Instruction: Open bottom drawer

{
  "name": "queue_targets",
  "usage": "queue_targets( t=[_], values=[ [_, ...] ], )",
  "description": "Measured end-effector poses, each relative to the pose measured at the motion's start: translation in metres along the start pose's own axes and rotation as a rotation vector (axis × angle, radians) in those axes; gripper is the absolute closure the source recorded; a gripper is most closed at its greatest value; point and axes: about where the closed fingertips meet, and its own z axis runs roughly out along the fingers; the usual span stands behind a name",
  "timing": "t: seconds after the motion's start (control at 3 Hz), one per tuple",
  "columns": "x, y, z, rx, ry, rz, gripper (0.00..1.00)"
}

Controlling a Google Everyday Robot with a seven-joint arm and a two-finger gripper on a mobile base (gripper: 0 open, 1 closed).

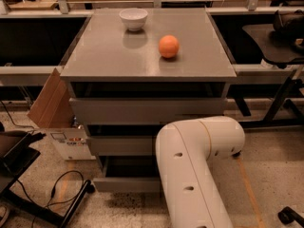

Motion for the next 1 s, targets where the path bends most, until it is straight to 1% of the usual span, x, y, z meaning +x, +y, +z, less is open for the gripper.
queue_targets(
  t=[0.67, 1.0],
  values=[
    [0.0004, 0.0014, 0.0004, -0.003, 0.001, 0.000, 0.12],
    [0.0007, 0.0026, 0.0012, -0.004, 0.002, 0.000, 0.00]
  ],
)
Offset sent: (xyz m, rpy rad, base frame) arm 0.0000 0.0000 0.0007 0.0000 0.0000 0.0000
